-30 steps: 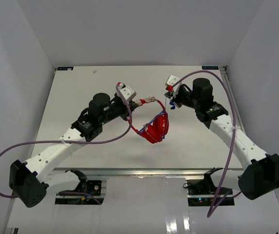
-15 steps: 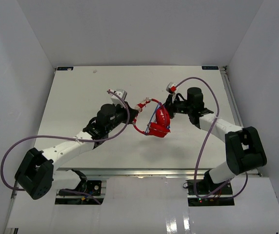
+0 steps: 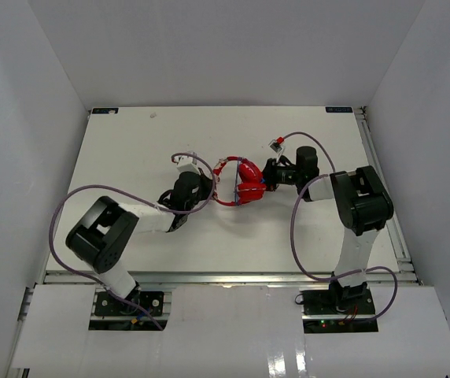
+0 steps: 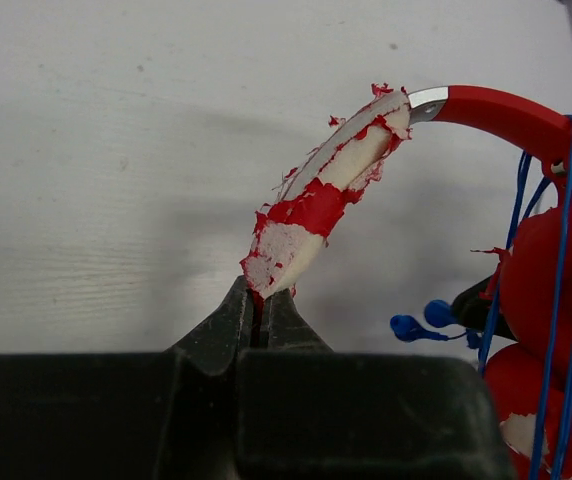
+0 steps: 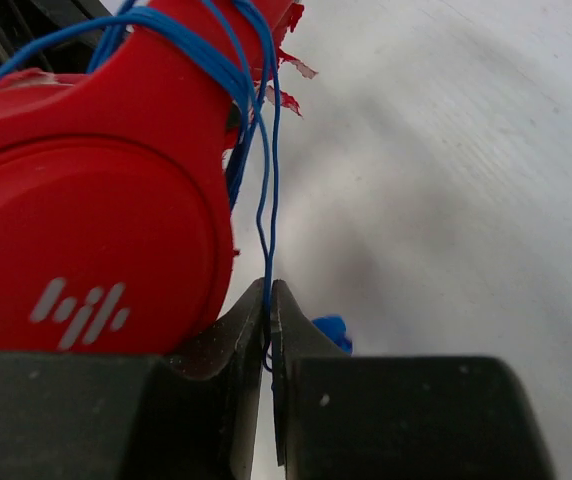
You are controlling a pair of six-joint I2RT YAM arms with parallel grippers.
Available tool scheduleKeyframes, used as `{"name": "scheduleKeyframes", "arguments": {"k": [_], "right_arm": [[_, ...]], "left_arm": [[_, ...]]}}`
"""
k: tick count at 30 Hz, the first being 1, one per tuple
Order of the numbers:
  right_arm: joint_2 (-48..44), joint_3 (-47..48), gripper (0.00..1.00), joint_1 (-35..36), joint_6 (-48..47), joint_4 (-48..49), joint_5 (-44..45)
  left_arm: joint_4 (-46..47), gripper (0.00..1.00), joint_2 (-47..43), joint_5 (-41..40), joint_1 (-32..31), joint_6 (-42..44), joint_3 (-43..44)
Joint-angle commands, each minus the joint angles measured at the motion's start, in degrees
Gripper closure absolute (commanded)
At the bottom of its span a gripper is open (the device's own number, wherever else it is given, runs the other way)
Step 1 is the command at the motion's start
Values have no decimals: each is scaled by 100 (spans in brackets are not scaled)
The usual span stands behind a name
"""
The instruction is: Wrap the headphones
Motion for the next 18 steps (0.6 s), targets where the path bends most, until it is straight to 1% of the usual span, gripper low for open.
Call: {"name": "scheduleKeyframes", "arguments": {"k": [1, 4, 12, 13, 18], "right_arm": [[542, 508, 89, -72, 570, 508, -222], [873, 724, 88, -120, 672, 486, -87], [1056, 783, 63, -359, 750, 259, 470], [1034, 776, 62, -413, 724, 223, 545], [776, 648, 45, -826, 589, -104, 1048]], "left_arm": [[621, 100, 500, -383, 117, -404, 427], [595, 100, 945, -437, 156, -522, 604], [238, 100, 1538, -430, 207, -838, 1142], [165, 100, 1589, -441, 209, -903, 1199], [-332, 100, 1833, -504, 215, -1229, 1571]]}}
